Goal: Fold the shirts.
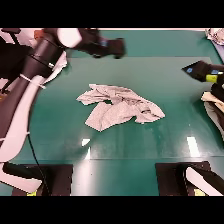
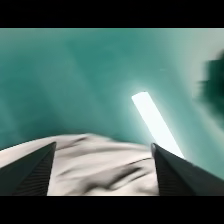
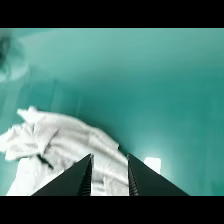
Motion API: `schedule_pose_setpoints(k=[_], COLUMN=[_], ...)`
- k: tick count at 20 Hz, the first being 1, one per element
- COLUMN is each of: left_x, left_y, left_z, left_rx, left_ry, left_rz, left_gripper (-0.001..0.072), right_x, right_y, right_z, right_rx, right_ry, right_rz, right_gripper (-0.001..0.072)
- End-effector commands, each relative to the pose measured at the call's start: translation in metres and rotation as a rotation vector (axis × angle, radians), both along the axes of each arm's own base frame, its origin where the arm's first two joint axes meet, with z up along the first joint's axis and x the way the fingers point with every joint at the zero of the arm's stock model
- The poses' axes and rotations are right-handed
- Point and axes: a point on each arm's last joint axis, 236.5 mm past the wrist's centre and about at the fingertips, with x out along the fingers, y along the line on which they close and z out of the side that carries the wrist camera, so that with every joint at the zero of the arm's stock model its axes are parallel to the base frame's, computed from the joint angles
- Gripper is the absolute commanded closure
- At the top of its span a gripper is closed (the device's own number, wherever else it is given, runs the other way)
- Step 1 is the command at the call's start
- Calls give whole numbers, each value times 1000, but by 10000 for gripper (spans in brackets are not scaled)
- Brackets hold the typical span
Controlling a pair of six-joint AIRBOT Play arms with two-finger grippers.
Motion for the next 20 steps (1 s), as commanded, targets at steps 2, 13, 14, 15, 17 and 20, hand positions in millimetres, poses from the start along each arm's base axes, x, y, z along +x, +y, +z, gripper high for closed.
schedule_pose_setpoints(k=[2, 13, 14, 15, 17, 20], left_x=[-5, -5, 2, 4, -8, -28], left_y=[129, 171, 162, 151, 143, 146], left_z=[-77, -176, -176, -178, -194, -212], left_rx=[315, 233, 167, 119, 104, 129], left_ry=[248, 398, 386, 388, 453, 533], left_rz=[134, 39, 23, -1, -54, -92], left_gripper=[-7, 245, 241, 103, 22, 22], right_x=[-19, -62, -65, -67, -73, -80], right_y=[39, 71, 77, 83, 95, 102], right_z=[-54, -86, -85, -84, -82, -79], right_rx=[4, -71, -72, -78, -90, -88], right_ry=[205, 376, 372, 355, 323, 301], right_rz=[179, 351, 362, 366, 386, 375], right_gripper=[448, 448, 448, 448, 448, 447])
